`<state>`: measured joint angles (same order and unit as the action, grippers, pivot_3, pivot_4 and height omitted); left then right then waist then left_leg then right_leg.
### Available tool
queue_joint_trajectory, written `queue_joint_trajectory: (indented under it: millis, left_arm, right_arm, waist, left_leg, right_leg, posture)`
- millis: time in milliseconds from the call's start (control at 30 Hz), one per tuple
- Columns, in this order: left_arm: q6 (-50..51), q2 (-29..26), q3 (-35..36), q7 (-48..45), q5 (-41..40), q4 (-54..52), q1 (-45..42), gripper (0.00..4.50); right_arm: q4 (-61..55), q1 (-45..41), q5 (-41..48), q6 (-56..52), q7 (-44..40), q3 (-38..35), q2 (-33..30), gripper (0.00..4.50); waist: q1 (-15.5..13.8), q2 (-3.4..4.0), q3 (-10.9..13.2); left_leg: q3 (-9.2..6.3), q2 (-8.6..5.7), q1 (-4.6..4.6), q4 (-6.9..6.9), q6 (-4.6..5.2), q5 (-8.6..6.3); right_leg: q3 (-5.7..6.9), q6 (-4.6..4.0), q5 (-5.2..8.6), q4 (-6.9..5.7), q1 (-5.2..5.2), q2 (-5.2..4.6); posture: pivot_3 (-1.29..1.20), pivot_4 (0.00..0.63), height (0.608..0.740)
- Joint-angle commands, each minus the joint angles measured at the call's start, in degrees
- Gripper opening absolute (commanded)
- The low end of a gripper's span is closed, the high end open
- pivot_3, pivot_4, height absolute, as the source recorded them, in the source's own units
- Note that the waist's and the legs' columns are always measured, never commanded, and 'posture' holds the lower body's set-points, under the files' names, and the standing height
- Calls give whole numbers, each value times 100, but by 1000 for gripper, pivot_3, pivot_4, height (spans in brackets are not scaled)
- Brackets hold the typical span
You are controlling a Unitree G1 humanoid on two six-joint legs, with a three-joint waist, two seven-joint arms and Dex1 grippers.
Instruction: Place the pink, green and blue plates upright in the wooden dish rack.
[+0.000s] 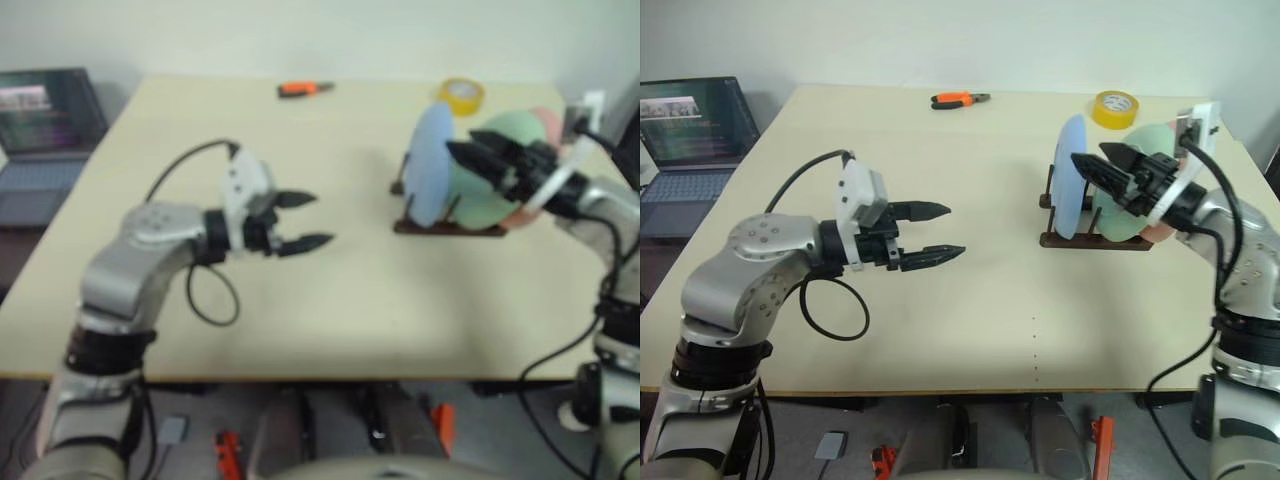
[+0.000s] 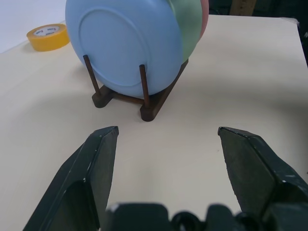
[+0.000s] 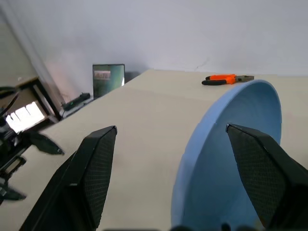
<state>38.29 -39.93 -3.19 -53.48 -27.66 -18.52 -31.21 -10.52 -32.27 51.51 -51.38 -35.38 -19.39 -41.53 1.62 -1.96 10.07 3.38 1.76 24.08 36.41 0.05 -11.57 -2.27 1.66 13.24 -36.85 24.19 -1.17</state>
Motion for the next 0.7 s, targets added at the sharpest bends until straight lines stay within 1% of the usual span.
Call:
queue_joint_trajectory:
  millis: [33,100,167,267,400,433,600,700]
  left_arm:
    - [-164,-2,6,-123,-22,-35,-155,3655]
    - [-226,47,-75,-190,21,89,-227,3655]
    - [-311,107,-173,-269,58,223,-310,3655]
    - [-440,212,-306,-400,105,435,-476,3655]
    - [-599,309,-441,-569,183,687,-648,3655]
    - [-626,329,-461,-602,202,732,-678,3655]
    - [-701,427,-551,-702,286,884,-785,3655]
    - [-709,451,-567,-728,314,906,-801,3655]
  right_arm:
    - [-497,351,336,-227,-330,-664,-639,3764]
    - [-626,661,503,-314,-347,-1013,-807,3320]
    - [-823,998,613,-376,-277,-1275,-856,2715]
    - [-1188,1487,766,-485,-81,-1524,-833,1626]
    - [-1524,1939,795,-559,252,-1603,-809,206]
    - [-1577,2031,729,-572,340,-1565,-826,32]
    - [-1651,2323,303,-571,757,-1221,-846,32]
    - [-1626,2445,154,-545,836,-1127,-836,32]
  waist:
    - [-17,-3,1]
    - [-14,-4,1]
    - [-14,-5,1]
    - [4,-5,1]
    - [27,-6,2]
    - [25,-6,2]
    - [18,-7,3]
    - [16,-7,3]
  left_leg:
    - [-2,-2,0,-2,0,0]
    - [-3,-2,-1,-4,0,0]
    - [-4,-2,-2,-4,0,0]
    - [-2,-2,-7,-3,0,0]
    - [3,-2,-13,-3,0,0]
    - [4,-2,-14,-3,0,0]
    - [3,-5,-12,-3,0,0]
    - [2,-5,-9,-3,0,0]
  right_leg:
    - [0,3,3,0,-1,-2]
    - [0,2,6,2,-2,-2]
    - [-2,2,6,1,-3,-2]
    - [-2,2,5,-3,-3,-1]
    - [-2,5,4,-4,-4,0]
    - [-2,5,4,-4,-5,1]
    - [-2,5,4,-1,-6,-1]
    - [-3,4,5,0,-4,-2]
  posture:
    - [0,150,740]
    - [0,150,740]
    - [0,150,740]
    - [0,150,740]
    - [0,150,740]
    - [0,150,740]
    - [0,150,740]
    - [0,150,740]
